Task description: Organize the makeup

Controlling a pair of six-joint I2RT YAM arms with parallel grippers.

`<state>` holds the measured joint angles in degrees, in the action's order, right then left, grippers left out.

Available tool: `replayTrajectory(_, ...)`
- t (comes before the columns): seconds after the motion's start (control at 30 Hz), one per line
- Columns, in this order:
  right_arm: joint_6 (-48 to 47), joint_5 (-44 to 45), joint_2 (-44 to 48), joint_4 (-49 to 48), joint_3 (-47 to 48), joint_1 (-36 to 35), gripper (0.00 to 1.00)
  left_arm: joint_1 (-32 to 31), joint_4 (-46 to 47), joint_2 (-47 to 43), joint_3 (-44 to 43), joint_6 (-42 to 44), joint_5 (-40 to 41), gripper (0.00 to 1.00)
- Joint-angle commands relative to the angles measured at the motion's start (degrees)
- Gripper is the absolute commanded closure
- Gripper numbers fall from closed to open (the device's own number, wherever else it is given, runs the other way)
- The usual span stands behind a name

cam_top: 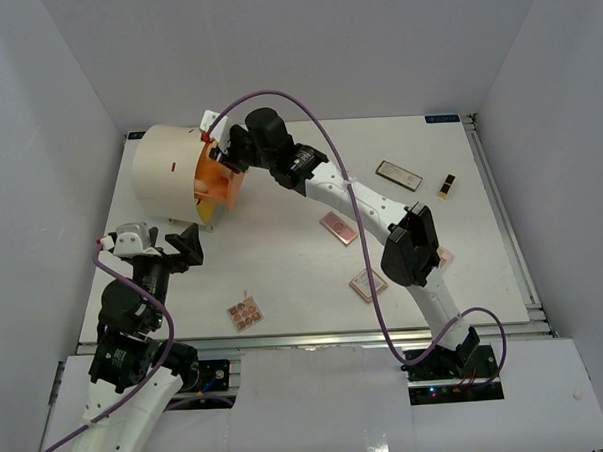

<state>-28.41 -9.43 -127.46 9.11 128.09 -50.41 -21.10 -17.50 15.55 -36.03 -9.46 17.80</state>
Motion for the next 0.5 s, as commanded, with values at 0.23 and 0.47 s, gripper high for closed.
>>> replayTrajectory(0.23, -1.0, 2.1, 3.0, -4.2, -2.1, -1.9, 0.34, 0.4, 0.9, -0.2, 0.2, 0.3, 0.0, 0.02)
replayTrajectory(0.47, 0.2, -1.4, 8.3, 1.2, -2.0, -1.7, 0.33, 0.4, 0.9, 0.1, 0.3, 0.2, -1.6, 0.02)
